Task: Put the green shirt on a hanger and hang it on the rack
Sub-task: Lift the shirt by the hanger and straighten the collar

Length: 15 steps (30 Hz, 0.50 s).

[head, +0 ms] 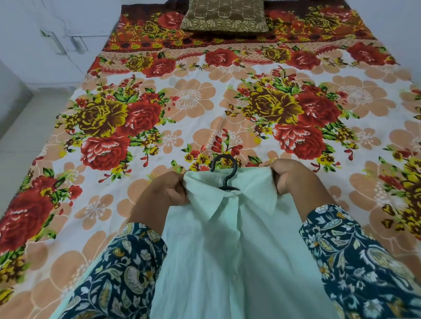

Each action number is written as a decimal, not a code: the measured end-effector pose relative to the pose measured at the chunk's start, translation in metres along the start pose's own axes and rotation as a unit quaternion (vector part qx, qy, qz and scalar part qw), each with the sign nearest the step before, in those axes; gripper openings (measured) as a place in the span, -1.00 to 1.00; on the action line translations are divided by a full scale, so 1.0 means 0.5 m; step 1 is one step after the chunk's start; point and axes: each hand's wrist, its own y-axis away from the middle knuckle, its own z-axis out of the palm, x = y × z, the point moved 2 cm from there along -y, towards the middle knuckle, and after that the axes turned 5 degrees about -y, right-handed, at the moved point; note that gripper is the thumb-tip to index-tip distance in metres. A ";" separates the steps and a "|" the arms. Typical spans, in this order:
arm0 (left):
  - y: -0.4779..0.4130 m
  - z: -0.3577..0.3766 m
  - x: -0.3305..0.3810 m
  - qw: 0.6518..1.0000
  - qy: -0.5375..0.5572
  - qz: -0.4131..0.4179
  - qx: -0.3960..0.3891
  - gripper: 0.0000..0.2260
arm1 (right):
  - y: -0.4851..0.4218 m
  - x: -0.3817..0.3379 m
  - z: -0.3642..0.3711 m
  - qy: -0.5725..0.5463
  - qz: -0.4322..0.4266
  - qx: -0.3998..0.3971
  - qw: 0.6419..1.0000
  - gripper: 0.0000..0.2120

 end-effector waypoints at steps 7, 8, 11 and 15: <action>0.022 0.006 -0.010 0.990 0.141 0.010 -0.007 -0.73 | -0.006 0.029 -0.032 -0.022 0.055 0.039 0.997 -0.85; 0.023 0.009 -0.015 0.988 0.157 0.011 -0.011 -0.74 | -0.010 0.034 -0.032 -0.016 0.056 0.041 0.997 -0.87; 0.028 0.008 -0.032 0.986 0.163 0.018 -0.017 -0.73 | -0.010 0.043 -0.041 0.023 0.049 0.033 0.998 -0.85; 0.037 -0.027 -0.047 0.994 0.099 0.029 -0.049 -0.82 | 0.027 0.055 -0.062 -0.007 0.059 -0.086 0.995 -0.82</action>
